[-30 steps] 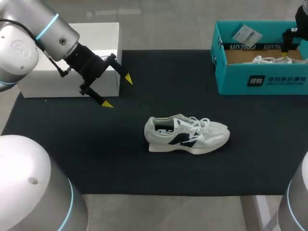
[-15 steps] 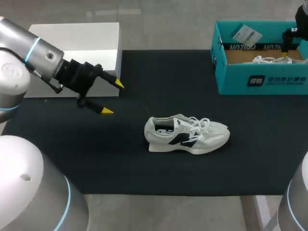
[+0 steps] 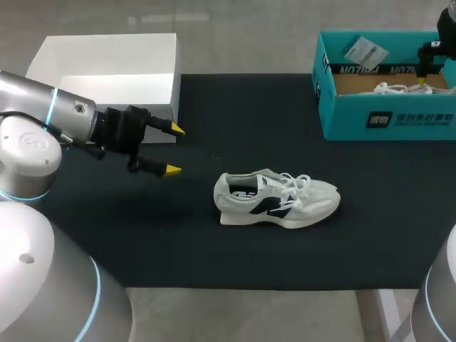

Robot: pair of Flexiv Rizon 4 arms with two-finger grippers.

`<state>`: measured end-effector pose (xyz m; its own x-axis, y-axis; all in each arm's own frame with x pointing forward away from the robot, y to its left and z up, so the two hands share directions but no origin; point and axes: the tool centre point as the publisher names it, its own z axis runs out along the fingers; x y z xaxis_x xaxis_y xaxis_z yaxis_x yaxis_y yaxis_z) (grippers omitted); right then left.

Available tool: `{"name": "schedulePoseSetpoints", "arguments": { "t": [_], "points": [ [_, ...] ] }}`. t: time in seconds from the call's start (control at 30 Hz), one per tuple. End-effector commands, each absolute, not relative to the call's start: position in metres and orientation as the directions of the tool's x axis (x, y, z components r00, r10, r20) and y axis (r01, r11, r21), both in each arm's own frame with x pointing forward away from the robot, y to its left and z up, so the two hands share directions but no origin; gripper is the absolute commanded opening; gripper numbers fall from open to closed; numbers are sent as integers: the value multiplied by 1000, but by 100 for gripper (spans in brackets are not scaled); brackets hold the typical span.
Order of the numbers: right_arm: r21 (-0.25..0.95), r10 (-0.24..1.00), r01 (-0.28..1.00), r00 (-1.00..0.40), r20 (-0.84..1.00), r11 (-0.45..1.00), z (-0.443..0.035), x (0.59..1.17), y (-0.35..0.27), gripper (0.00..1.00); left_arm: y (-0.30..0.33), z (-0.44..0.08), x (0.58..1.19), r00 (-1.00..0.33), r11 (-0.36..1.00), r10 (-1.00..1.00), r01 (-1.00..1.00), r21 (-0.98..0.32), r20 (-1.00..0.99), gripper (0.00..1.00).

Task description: Take the shoe out of the shoebox, open the shoe tongue, remove and reinsert the insole, then place the shoe into the shoebox

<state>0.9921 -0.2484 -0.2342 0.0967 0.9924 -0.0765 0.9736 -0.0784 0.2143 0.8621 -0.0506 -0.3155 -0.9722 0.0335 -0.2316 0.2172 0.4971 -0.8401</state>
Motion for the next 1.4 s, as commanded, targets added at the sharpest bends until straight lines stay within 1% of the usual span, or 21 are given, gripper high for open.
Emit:
{"name": "schedulePoseSetpoints", "arguments": {
  "t": [0.03,0.17,0.4,0.67,0.73,0.97,1.4],
  "points": [
    [216,992,973,98,-77,-79,-234,991,-248,100,-50,-315,858,-969,498,7,218,-839,-248,100],
    [216,992,973,98,-77,-79,-234,991,-248,100,-54,-313,843,-979,516,-34,153,-843,-199,100],
    [216,992,973,98,-77,-79,-234,991,-248,100,-71,-360,836,-979,582,-39,142,-801,-202,100],
    [216,992,973,98,-77,-79,-234,991,-248,100,-97,-397,826,-995,555,-76,16,-832,-71,100],
    [216,992,973,98,-77,-79,-234,991,-248,100,-101,-405,825,-995,567,-79,8,-824,-64,100],
    [216,992,973,98,-77,-79,-234,991,-248,100,-120,-413,818,-996,542,-61,17,-840,-59,100],
    [216,992,973,98,-77,-79,-234,991,-248,100,-148,-421,809,-999,496,-4,-31,-868,33,100]
  ]
}}
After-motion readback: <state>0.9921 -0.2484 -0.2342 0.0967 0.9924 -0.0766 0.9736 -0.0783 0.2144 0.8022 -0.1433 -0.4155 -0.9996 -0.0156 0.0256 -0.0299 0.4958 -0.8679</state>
